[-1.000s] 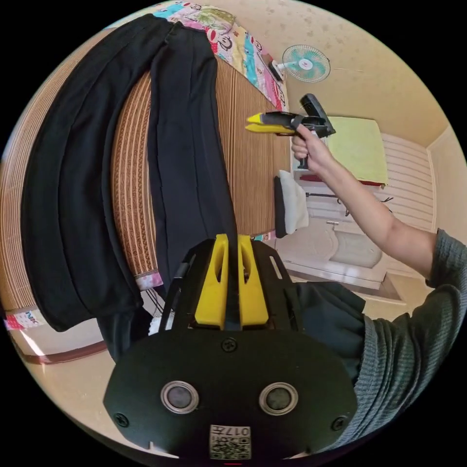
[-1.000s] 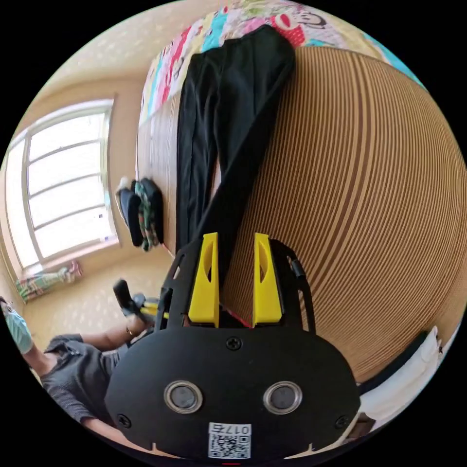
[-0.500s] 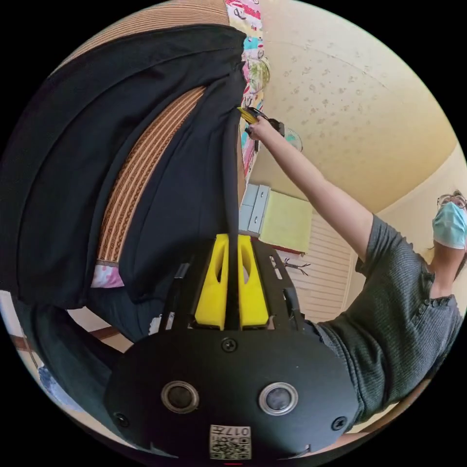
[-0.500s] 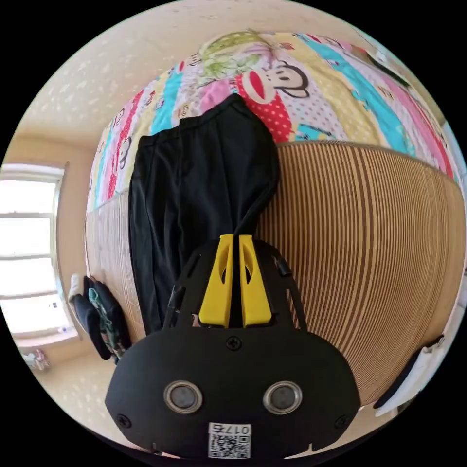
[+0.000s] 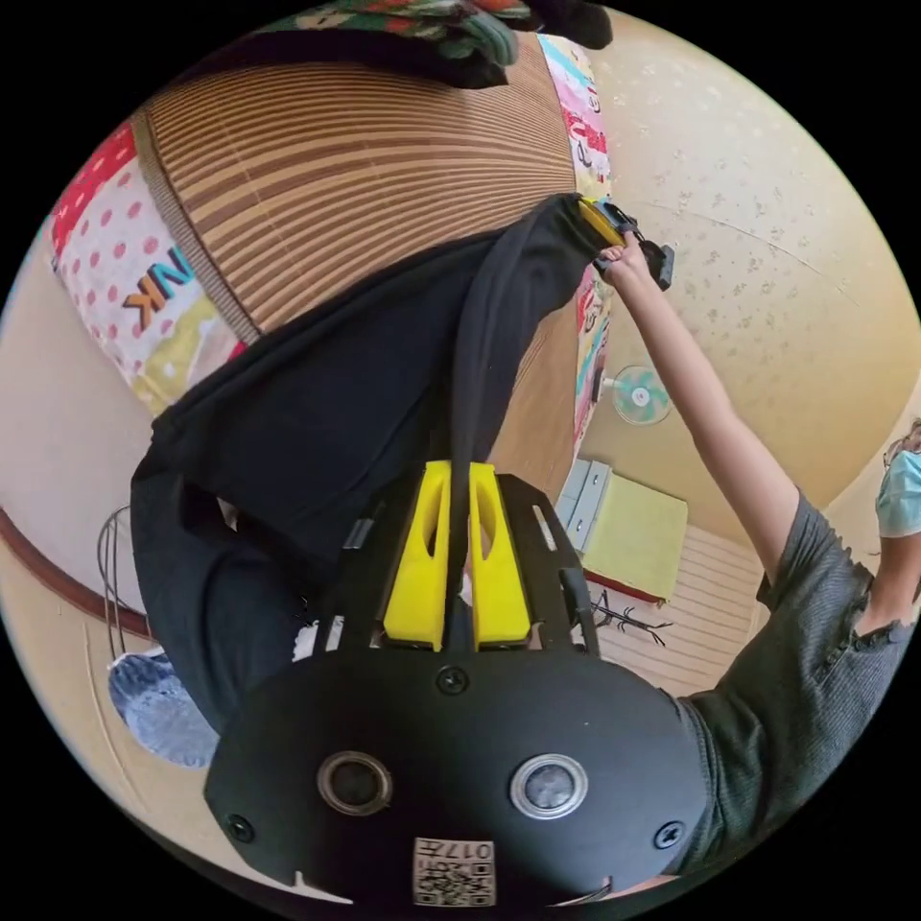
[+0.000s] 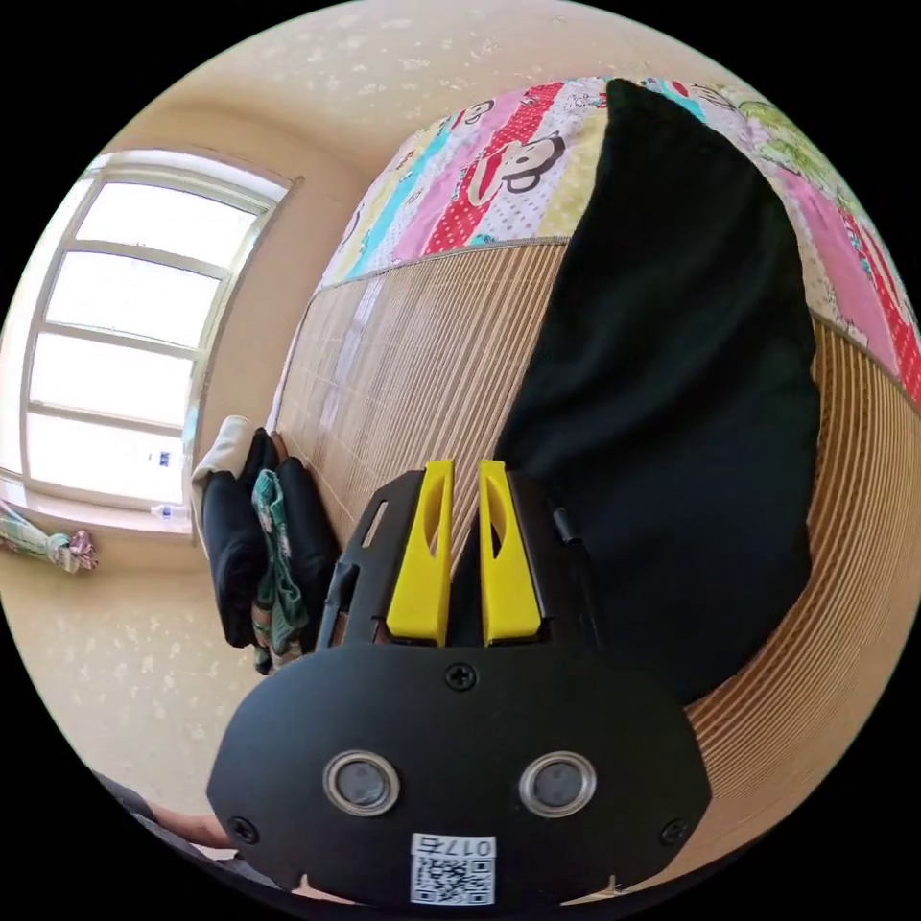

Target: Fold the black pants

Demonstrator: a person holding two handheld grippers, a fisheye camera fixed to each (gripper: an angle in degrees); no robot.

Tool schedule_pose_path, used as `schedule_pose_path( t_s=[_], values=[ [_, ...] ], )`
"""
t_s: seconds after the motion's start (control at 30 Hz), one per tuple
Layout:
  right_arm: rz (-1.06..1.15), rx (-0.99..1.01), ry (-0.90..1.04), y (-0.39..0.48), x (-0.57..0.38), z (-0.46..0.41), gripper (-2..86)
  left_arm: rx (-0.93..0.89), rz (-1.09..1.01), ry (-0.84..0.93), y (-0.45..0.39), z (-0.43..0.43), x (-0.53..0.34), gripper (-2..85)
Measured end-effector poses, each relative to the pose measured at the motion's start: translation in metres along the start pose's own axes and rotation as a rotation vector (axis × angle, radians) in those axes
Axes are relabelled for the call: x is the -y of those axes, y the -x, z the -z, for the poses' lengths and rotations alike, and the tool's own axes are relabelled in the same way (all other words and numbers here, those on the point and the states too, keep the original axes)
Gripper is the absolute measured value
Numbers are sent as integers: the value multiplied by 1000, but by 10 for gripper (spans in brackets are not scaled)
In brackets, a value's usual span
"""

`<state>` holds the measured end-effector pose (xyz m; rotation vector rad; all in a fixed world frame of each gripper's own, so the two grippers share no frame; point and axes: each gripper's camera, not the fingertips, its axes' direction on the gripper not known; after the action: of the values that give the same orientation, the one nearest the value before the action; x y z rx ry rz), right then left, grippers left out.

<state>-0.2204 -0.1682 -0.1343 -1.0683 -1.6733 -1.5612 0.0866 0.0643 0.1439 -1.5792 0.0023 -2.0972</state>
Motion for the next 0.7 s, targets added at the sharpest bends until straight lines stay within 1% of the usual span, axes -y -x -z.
schedule_pose_path(
  t_s=[0.03,0.07,0.1,0.13,0.17,0.2,0.27,0.3,0.33,0.43,0.5,0.6,0.7],
  values=[
    [21,83,-13,-9,-18,7,66,66,-8,8,0,5,7,37],
    [40,105,-14,-12,-29,11,69,108,-41,33,-3,8,14,37],
    [74,106,2,-18,-53,20,71,125,-61,52,-5,9,18,35],
    [98,66,36,-24,-82,29,73,172,-97,97,-12,7,23,32],
    [105,42,54,-28,-98,33,75,222,-138,142,-20,5,27,27],
    [90,9,94,-39,-133,41,79,246,-160,167,-25,3,29,24],
    [39,48,167,-60,-188,47,87,342,-231,264,-44,-6,33,16],
    [9,122,224,-73,-226,46,92,366,-246,281,-49,-8,34,15],
    [-66,158,271,-85,-264,41,96,406,-274,305,-57,-10,35,13],
    [-279,155,370,-102,-348,22,108,414,-319,357,-73,-15,39,9],
    [-356,149,404,-102,-382,10,101,419,-323,392,-78,-18,42,8],
    [-439,215,416,-100,-408,-7,58,464,-347,462,-86,-25,49,8],
    [-486,343,322,-103,-405,6,41,526,-398,546,-95,-32,55,8]
  ],
)
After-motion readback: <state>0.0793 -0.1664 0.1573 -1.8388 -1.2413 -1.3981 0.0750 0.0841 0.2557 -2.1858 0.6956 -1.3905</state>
